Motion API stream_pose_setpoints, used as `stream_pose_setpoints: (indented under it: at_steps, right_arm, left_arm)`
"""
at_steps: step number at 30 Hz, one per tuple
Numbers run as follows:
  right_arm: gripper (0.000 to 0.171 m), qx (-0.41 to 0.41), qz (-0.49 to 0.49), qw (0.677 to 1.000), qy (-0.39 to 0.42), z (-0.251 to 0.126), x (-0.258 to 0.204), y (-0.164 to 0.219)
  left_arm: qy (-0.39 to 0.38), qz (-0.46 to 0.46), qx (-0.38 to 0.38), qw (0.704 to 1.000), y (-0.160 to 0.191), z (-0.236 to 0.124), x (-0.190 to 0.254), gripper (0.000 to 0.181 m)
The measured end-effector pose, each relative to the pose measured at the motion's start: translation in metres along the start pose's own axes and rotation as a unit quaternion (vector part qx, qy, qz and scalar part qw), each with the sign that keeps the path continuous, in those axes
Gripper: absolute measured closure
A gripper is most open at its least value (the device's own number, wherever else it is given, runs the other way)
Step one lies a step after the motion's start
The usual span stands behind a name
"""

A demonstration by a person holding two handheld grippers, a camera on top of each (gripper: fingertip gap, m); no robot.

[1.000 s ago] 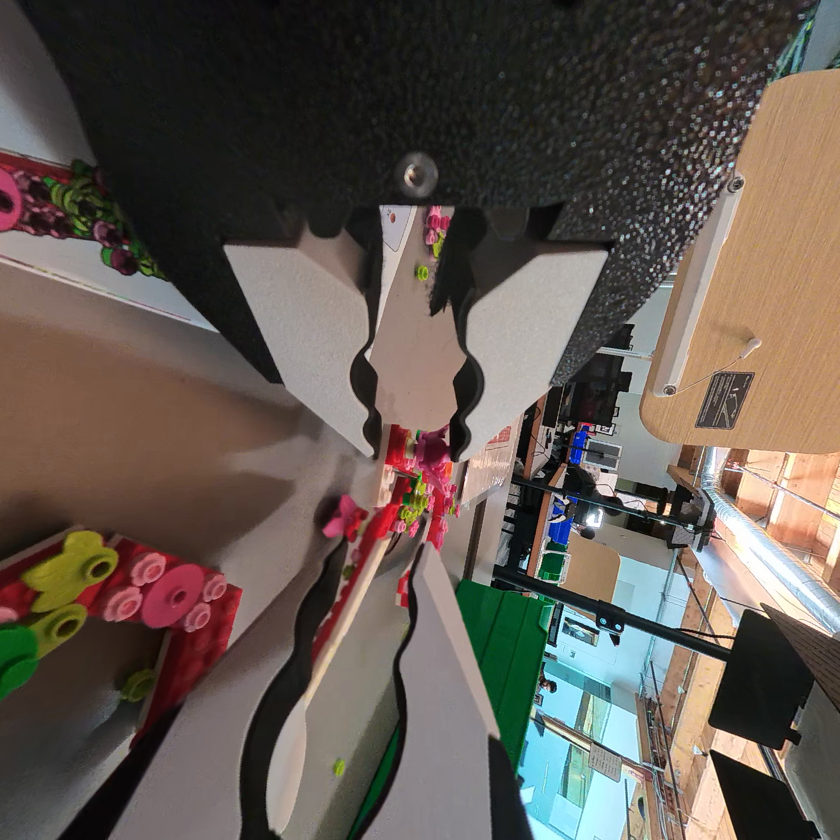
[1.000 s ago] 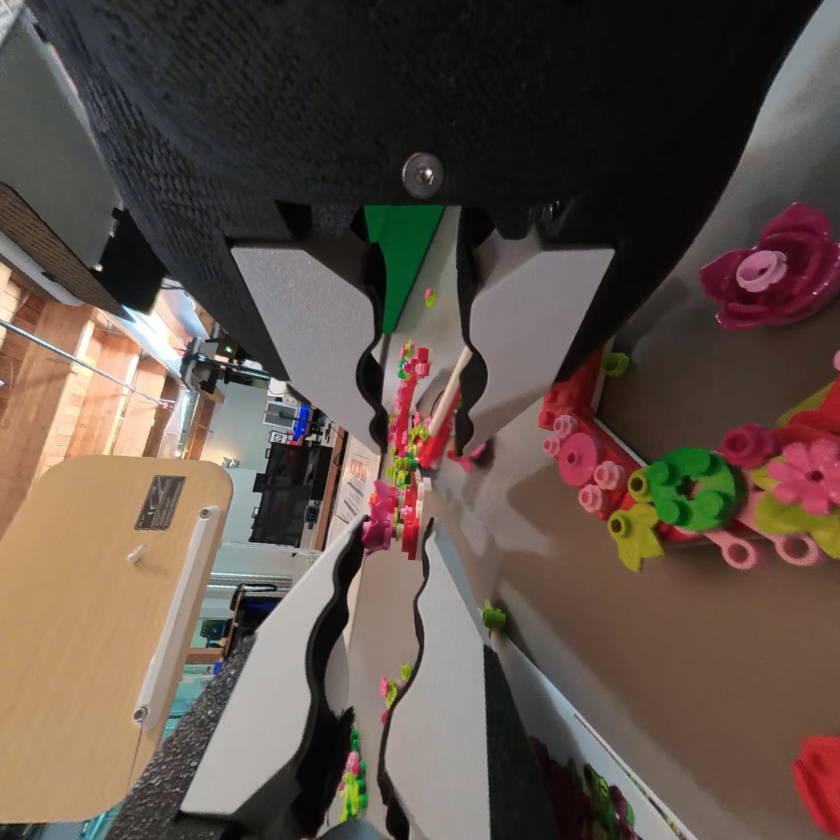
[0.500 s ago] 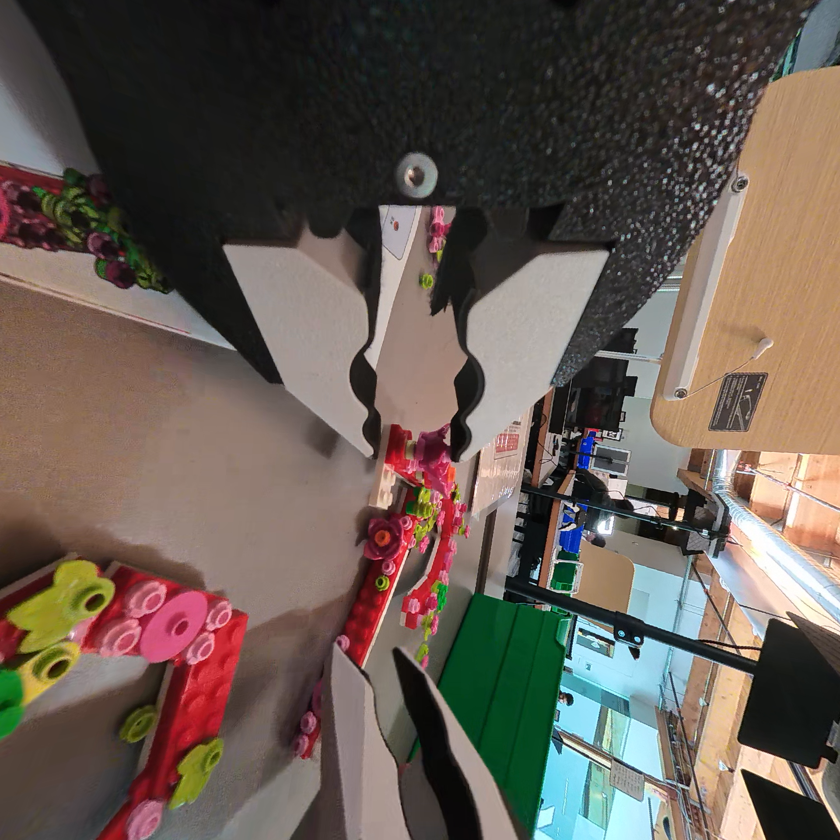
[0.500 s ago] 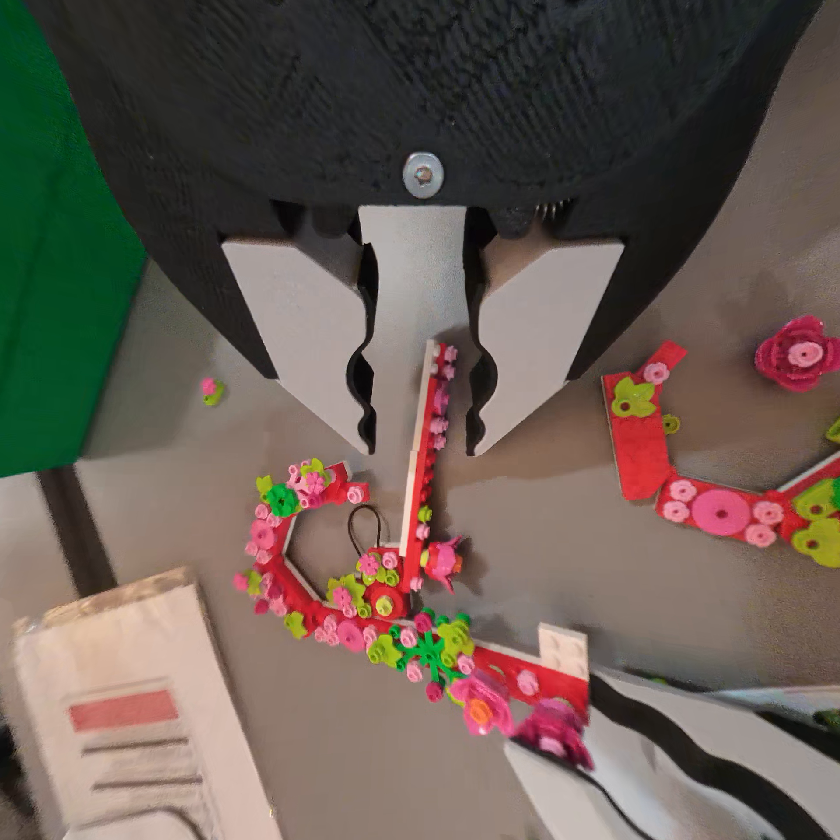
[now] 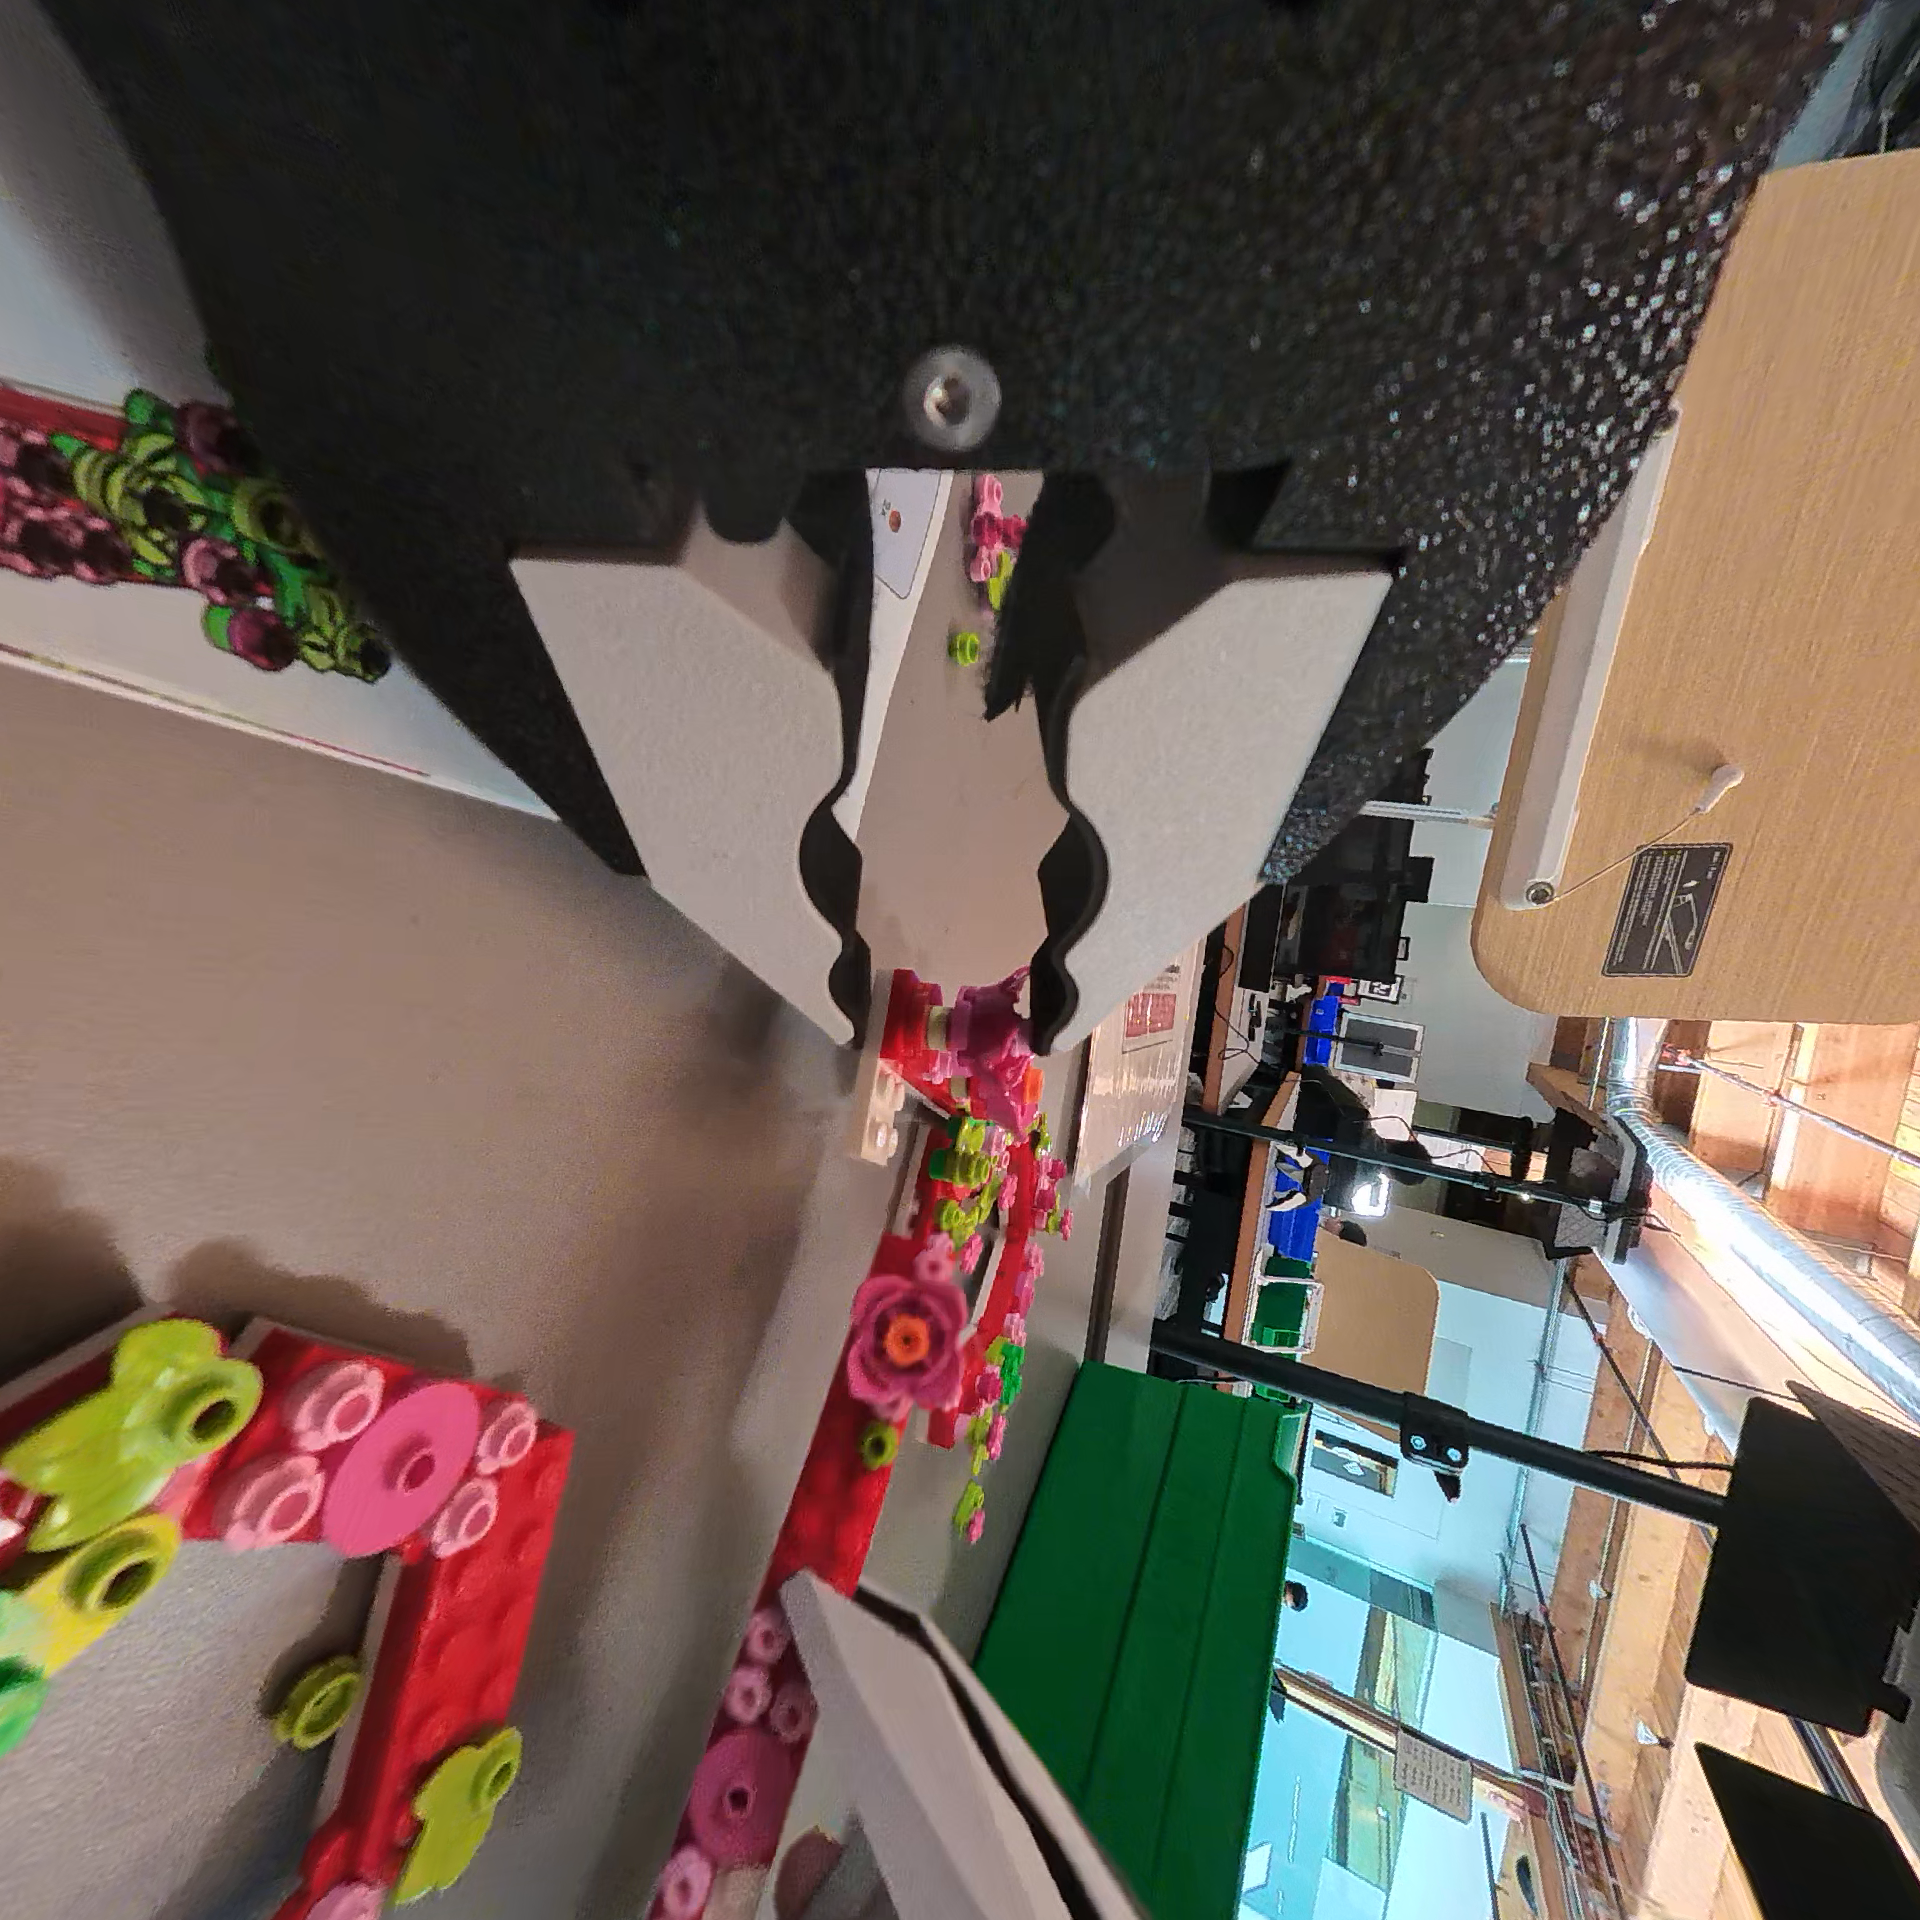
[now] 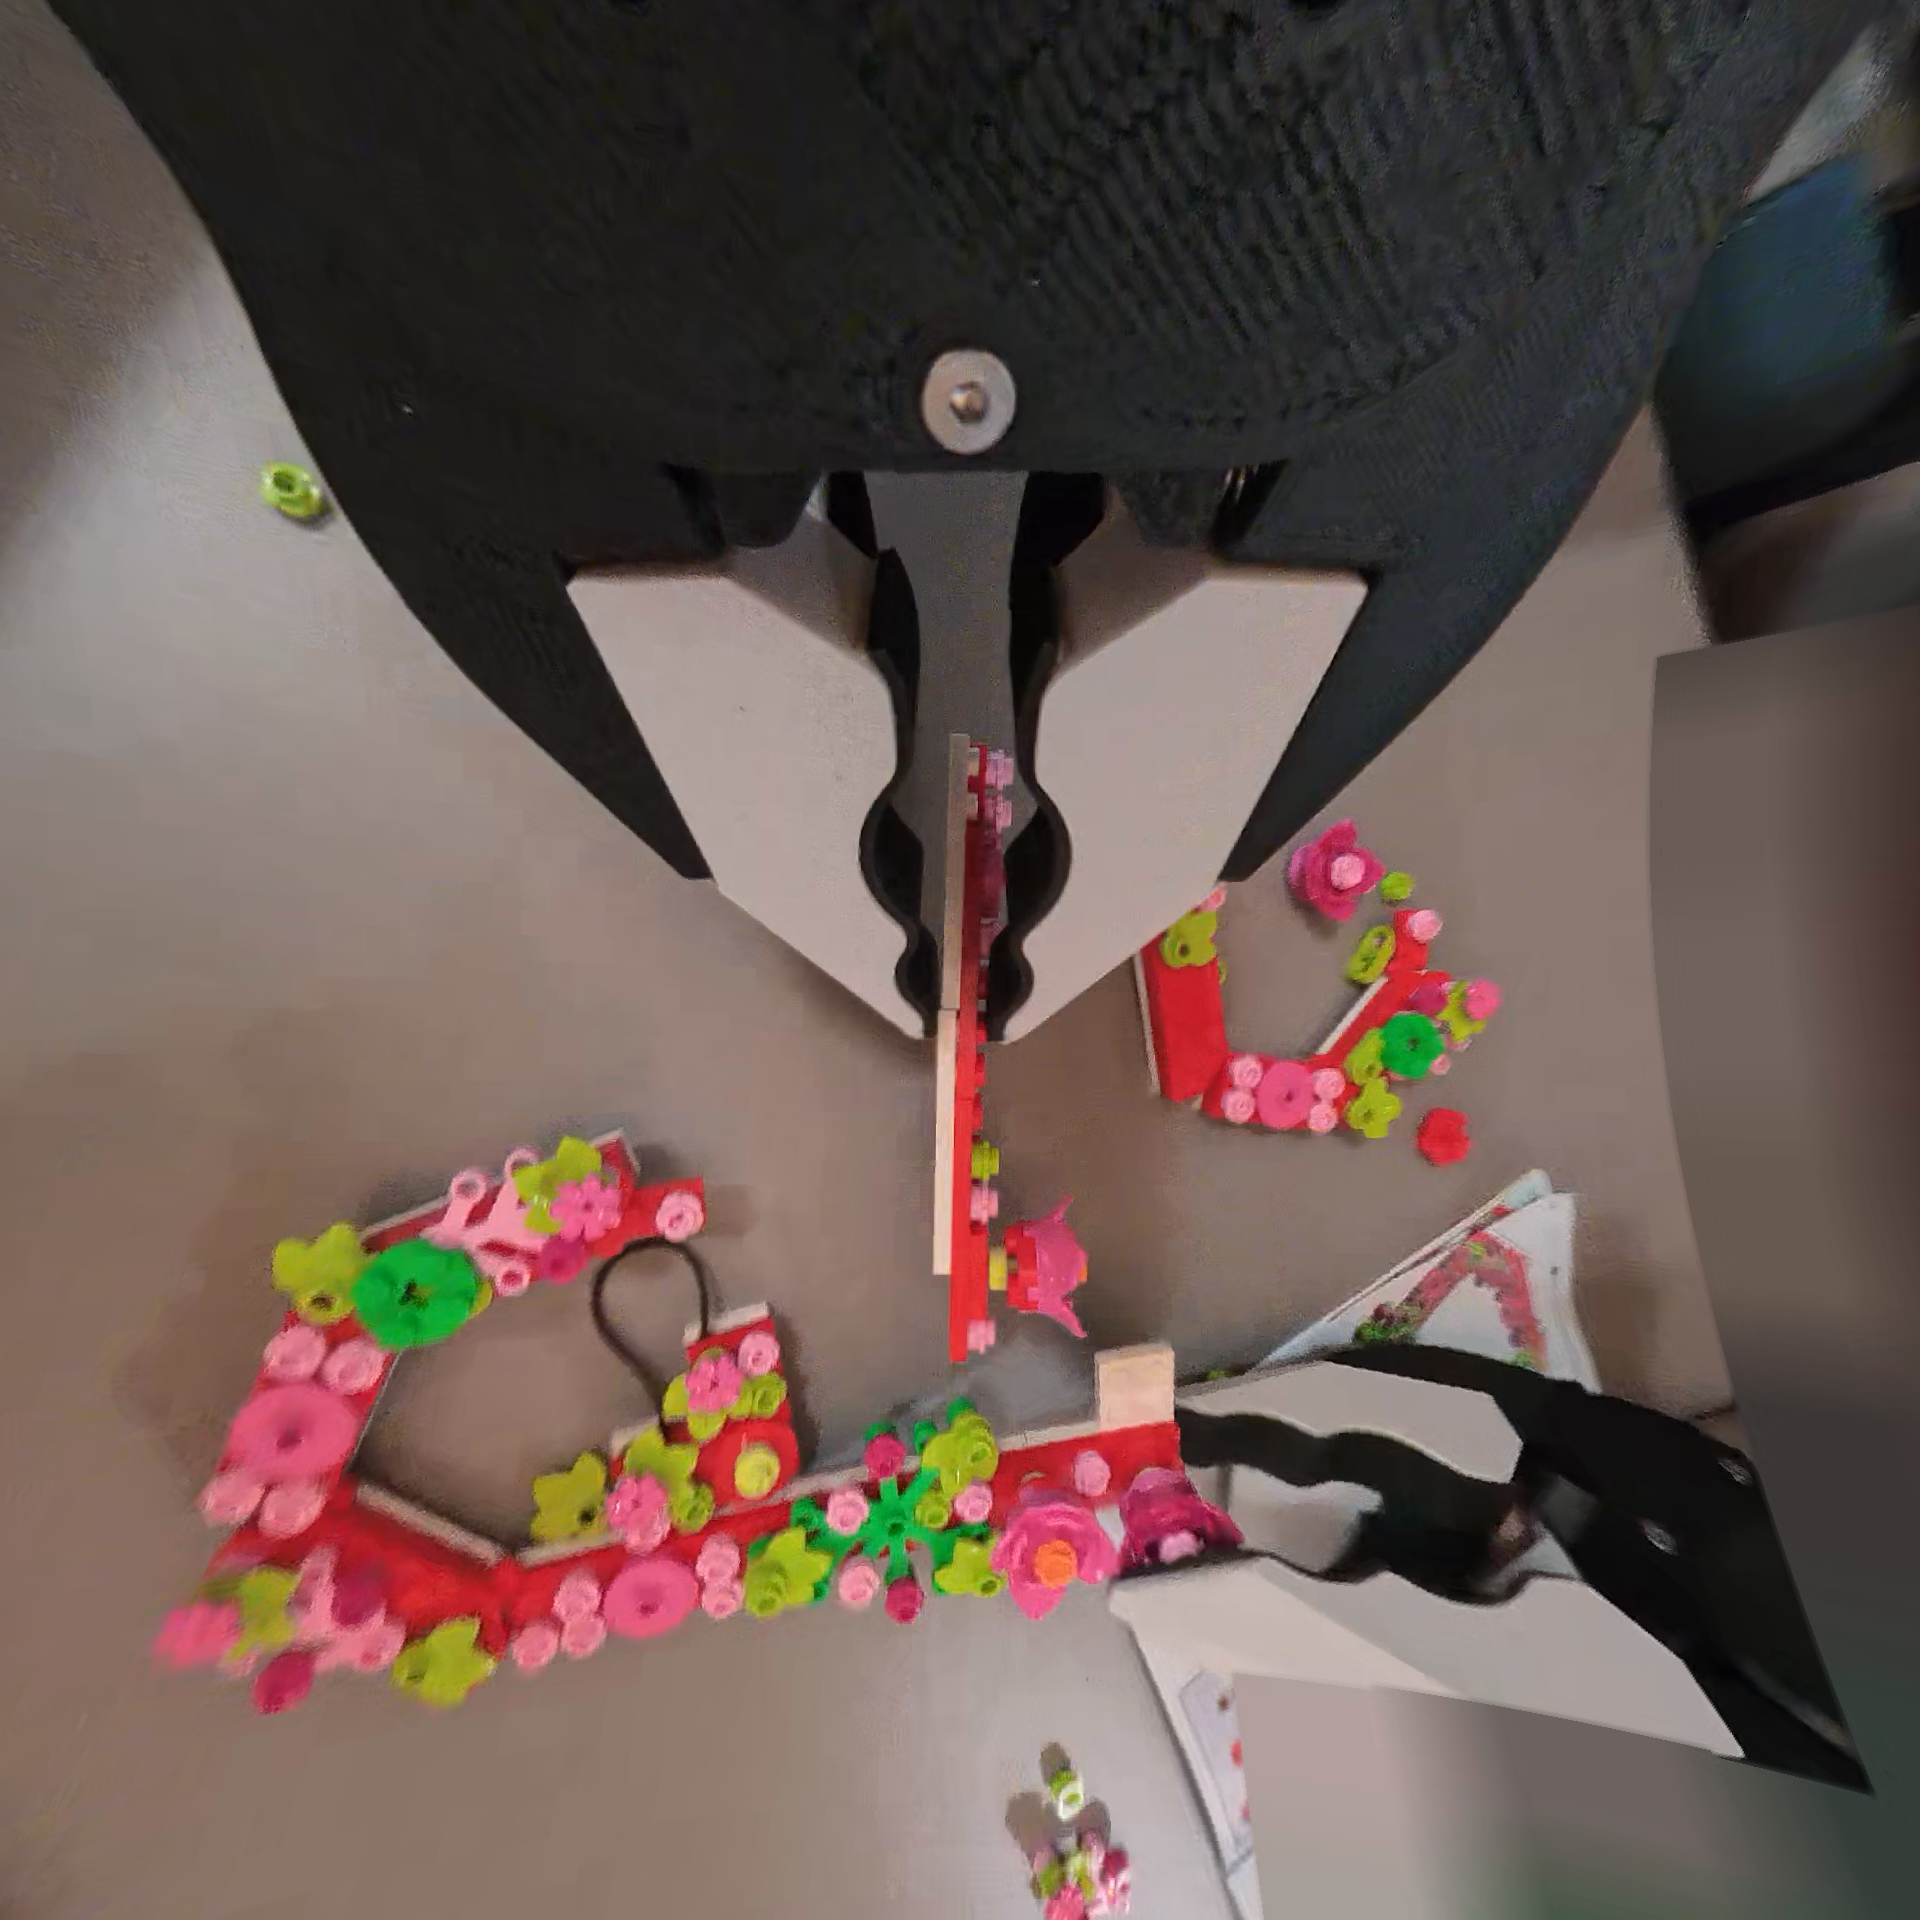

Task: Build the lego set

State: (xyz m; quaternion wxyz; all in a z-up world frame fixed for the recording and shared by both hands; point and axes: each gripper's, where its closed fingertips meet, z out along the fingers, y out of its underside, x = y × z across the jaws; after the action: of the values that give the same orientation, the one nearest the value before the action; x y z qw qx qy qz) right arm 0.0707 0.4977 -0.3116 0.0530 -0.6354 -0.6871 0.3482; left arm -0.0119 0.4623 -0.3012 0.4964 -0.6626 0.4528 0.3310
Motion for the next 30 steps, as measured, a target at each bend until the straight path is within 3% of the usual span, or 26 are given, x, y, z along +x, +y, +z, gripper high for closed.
stream_pose_setpoints:
  at_steps: [7, 10, 12, 18, 21, 24, 27, 30]
  right_arm:
    - [0.165, -0.098, 0.021, 0.994, -0.046, 0.001, -0.002, 0.027]
    - [0.16, -0.106, 0.006, 0.994, -0.001, -0.001, 0.012, 0.022]
    - [0.144, -0.104, -0.004, 0.994, 0.041, -0.004, 0.022, 0.017]
    - [0.137, -0.078, -0.161, 0.974, 0.142, -0.007, 0.025, 0.004]
    - [0.148, -0.078, -0.277, 0.937, 0.197, -0.004, 0.017, 0.004]
    - [0.158, -0.108, -0.323, 0.91, 0.237, -0.002, 0.023, 0.009]
    - [0.163, -0.116, -0.278, 0.935, 0.187, -0.002, 0.018, 0.013]
    - [0.164, -0.104, -0.11, 0.988, 0.012, -0.009, -0.016, 0.021]
  left_arm:
    - [0.004, 0.006, 0.011, 1.0, -0.005, -0.001, 0.003, 0.153]
    - [0.006, 0.01, 0.013, 1.0, -0.006, -0.002, 0.004, 0.152]
    - [0.006, 0.011, 0.015, 1.0, -0.006, -0.002, 0.004, 0.153]
    - [0.008, 0.01, 0.016, 1.0, -0.006, -0.002, 0.004, 0.152]
    - [0.008, 0.011, 0.017, 1.0, -0.007, -0.002, 0.004, 0.152]
    - [0.009, 0.012, 0.019, 1.0, -0.008, -0.002, 0.005, 0.152]
    - [0.008, 0.014, 0.02, 1.0, -0.008, -0.002, 0.005, 0.152]
    - [0.006, 0.025, 0.023, 0.999, -0.009, -0.003, 0.005, 0.153]
